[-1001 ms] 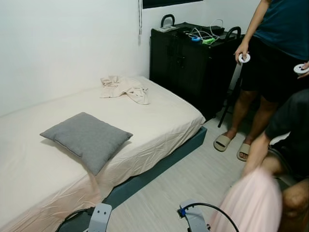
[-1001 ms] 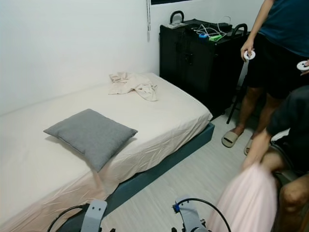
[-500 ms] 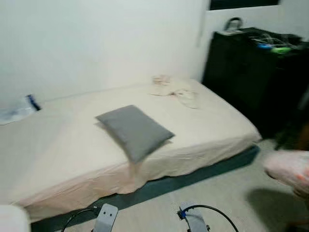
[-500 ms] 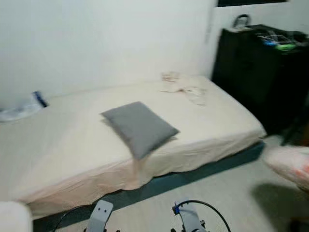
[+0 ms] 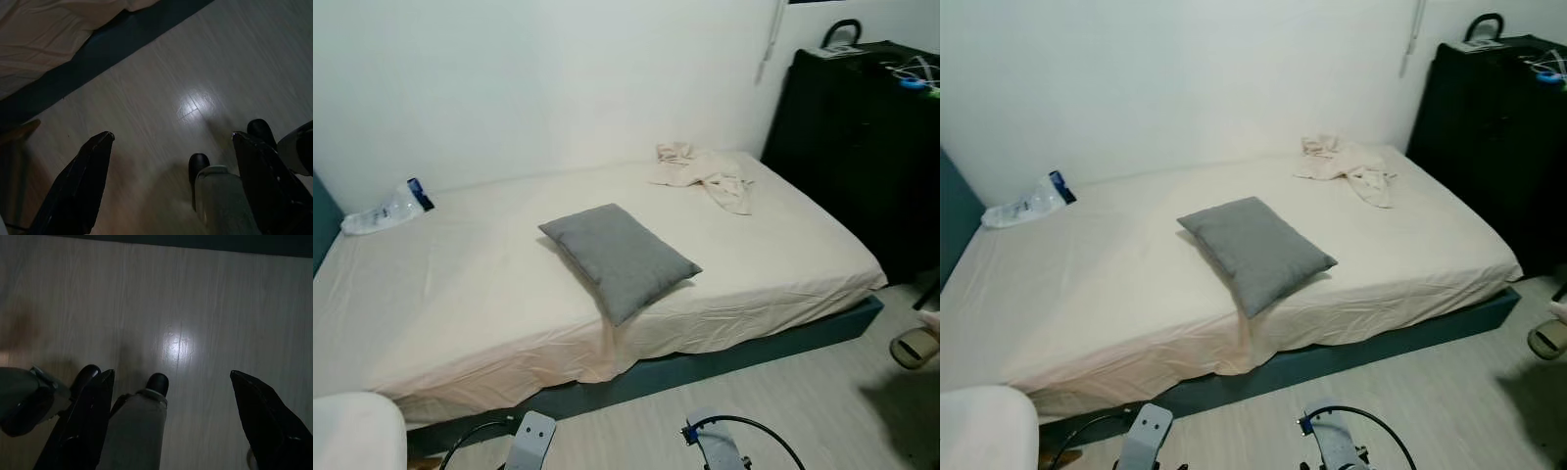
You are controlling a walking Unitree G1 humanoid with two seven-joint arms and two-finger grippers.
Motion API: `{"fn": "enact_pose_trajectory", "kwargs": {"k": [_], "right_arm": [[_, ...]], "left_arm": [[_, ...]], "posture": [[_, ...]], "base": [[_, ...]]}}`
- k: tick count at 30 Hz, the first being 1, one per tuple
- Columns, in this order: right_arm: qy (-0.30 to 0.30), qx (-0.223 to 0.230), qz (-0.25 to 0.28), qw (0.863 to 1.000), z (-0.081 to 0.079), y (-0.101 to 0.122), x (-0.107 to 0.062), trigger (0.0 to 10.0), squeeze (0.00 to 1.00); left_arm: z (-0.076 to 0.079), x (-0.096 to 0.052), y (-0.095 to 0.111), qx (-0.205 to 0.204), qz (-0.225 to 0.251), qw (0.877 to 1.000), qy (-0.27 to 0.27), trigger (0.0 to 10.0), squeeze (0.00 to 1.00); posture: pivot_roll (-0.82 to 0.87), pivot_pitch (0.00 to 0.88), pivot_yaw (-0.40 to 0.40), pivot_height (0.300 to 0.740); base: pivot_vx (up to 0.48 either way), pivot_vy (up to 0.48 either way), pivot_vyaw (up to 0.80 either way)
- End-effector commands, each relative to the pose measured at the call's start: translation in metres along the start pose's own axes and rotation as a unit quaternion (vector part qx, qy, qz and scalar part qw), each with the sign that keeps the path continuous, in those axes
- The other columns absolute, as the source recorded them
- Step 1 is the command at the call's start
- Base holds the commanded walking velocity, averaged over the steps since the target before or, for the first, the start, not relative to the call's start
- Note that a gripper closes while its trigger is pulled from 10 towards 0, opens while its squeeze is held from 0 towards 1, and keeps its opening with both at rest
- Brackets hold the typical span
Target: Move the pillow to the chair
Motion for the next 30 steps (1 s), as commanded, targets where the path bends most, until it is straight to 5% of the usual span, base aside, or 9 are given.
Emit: {"fn": "enact_pose_trajectory", "kwargs": {"k": [1,30], "right_arm": [[-0.003,0.000,-0.006,1.000,-0.0007,-0.0025,0.0000,10.0,0.00],[-0.029,-0.002,-0.017,0.999,0.0085,-0.0094,-0.0017,10.0,0.00]], "left_arm": [[0.0020,0.0005,0.0017,-0.003,0.003,1.000,-0.003,10.0,0.00],[0.0071,0.0015,0.0058,-0.006,0.012,1.000,-0.014,10.0,0.00]], "posture": [[-0.02,0.000,0.006,0.740],[-0.04,0.000,0.005,0.740]], "base": [[0.262,0.000,0.00],[0.342,0.000,0.00]]}}
Point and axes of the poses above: a point about 5 cm out from each wrist's last joint towards the gripper, its own x axis pointing out of the wrist towards the gripper, its own y axis along the axis of the wrist's last joint, z = x × y, the point moved 4 cm from there along x, pointing out of the wrist towards the gripper, and after that the axes turned 8 degrees about x, right-handed, at the moved point
